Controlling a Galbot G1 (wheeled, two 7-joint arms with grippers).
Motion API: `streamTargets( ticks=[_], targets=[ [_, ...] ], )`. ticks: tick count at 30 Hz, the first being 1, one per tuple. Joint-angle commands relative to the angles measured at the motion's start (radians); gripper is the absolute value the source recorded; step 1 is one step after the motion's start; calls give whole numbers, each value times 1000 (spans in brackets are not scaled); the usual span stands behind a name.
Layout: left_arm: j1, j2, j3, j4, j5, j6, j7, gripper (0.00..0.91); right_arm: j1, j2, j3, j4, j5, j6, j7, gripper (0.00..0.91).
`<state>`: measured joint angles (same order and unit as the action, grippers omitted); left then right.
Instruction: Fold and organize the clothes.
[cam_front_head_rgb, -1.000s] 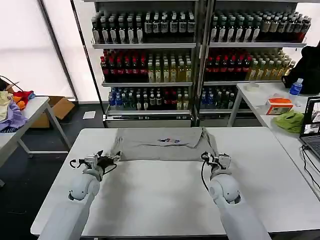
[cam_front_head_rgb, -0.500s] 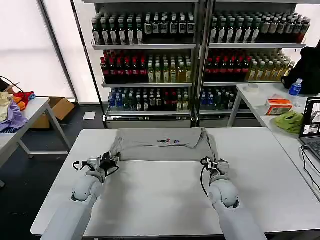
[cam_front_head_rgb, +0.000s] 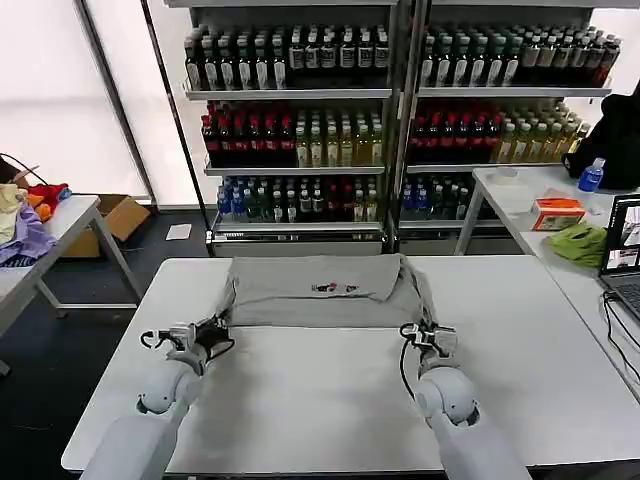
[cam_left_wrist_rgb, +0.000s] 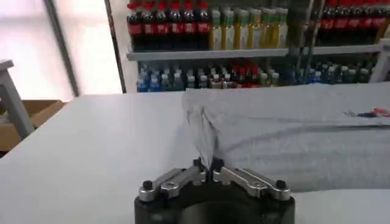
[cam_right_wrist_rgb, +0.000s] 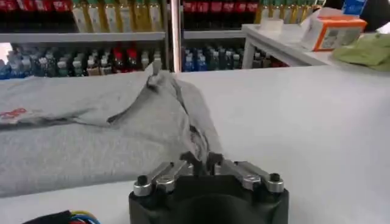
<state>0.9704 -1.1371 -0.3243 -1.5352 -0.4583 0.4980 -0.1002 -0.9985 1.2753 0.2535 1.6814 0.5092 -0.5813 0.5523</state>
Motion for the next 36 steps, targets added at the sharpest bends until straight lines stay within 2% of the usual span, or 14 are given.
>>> streamTargets(
  ticks=[1,4,8,11,12,15,16,19,23,28,36],
  targets=[
    [192,26,-46,-314,-15,4,-12,10,-159,-41,36,313,-39,3,27,0],
    [277,27,-87,-411,-13,-6,-10,10,-239,-45,47,436,-55,4,19,0],
    [391,24,-125,-532,-9,-7,-6,10,-338,-40,42,519,-83,4,13,0],
    [487,18,-157,-597,17,-7,-8,10,-441,-39,31,560,-112,11,50,0],
    [534,14,-179,-617,31,-9,-12,10,-501,-41,26,576,-126,18,78,0],
    [696,41,-244,-730,50,-38,-7,10,-664,-91,42,653,-132,39,78,0],
    [804,41,-270,-765,42,-46,-6,10,-730,-115,54,666,-134,52,75,0],
    [895,0,-280,-816,65,-65,-7,10,-822,-151,74,670,-136,93,80,0],
    [930,-43,-270,-818,109,-82,-17,10,-880,-140,86,685,-139,109,119,0],
    [1022,-59,-249,-845,141,-86,-28,10,-942,-140,75,706,-207,135,129,0],
    [1005,-72,-227,-814,194,-91,-28,10,-930,-134,69,661,-238,169,131,0]
  ],
)
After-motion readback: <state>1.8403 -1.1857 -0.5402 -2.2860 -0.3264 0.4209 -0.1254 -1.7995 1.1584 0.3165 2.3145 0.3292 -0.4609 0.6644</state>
